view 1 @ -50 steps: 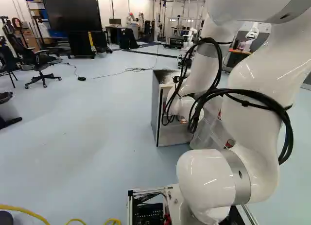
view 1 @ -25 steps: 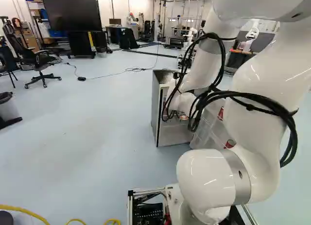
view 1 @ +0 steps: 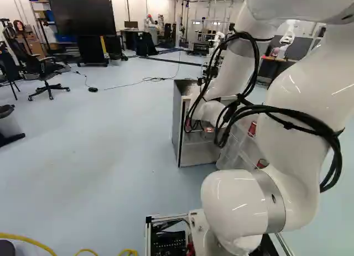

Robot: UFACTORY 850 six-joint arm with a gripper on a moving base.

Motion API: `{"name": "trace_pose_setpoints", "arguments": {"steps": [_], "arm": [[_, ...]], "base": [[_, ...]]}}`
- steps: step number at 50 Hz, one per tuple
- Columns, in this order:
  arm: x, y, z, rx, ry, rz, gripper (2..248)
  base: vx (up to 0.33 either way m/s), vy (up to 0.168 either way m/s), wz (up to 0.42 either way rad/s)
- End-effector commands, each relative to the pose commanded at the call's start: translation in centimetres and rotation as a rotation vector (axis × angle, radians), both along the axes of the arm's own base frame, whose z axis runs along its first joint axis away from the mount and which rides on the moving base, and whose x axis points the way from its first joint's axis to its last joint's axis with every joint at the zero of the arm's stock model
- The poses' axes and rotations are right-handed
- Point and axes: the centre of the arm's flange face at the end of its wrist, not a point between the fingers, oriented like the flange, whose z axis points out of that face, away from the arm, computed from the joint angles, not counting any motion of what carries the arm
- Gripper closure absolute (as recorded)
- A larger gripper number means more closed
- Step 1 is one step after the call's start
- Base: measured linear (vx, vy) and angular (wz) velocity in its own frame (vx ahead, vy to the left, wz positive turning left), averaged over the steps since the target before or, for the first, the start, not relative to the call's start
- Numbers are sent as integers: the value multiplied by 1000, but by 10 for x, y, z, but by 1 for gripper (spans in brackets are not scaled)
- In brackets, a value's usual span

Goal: Grab a drink from the fridge

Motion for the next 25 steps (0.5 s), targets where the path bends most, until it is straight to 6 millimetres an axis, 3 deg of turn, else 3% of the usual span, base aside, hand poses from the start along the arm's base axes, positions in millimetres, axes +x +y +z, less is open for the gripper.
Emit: {"name": "trace_pose_setpoints", "arguments": {"steps": [25], "arm": [[18,-2,15,14,25,0,155]], "base": [[0,0,0]]}}
